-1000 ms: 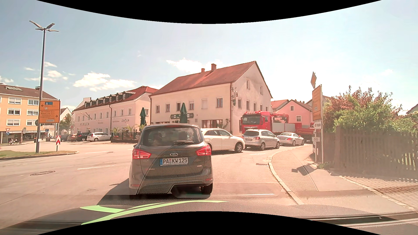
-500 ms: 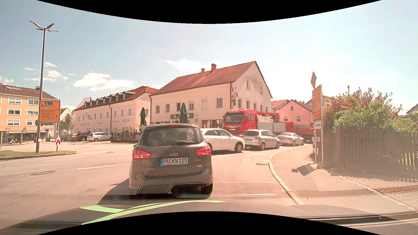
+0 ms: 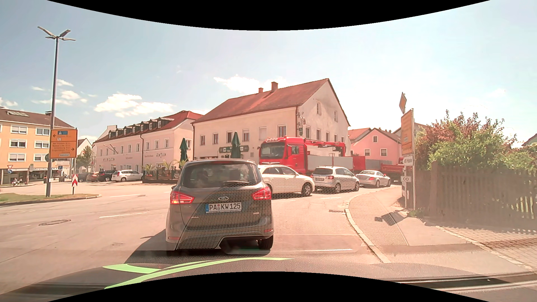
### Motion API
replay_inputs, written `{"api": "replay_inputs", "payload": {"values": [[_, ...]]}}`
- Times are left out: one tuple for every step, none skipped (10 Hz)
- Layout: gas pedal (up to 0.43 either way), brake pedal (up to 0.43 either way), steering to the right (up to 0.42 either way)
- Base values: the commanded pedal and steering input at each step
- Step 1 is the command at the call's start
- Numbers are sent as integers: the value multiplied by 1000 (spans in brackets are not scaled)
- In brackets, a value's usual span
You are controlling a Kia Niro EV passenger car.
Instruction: Follow the waypoints while adhering to traffic rules and regulations
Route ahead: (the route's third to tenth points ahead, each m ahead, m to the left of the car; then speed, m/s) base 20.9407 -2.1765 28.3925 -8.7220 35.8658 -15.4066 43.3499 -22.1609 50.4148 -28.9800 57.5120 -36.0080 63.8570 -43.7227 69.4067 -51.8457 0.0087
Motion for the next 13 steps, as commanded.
{"api": "replay_inputs", "payload": {"values": [[0,226,27],[0,226,27],[0,226,27],[0,226,27],[0,226,27],[0,226,27],[0,226,27],[0,226,27],[0,226,27],[0,226,27],[0,226,27],[0,226,27],[0,226,27]]}}
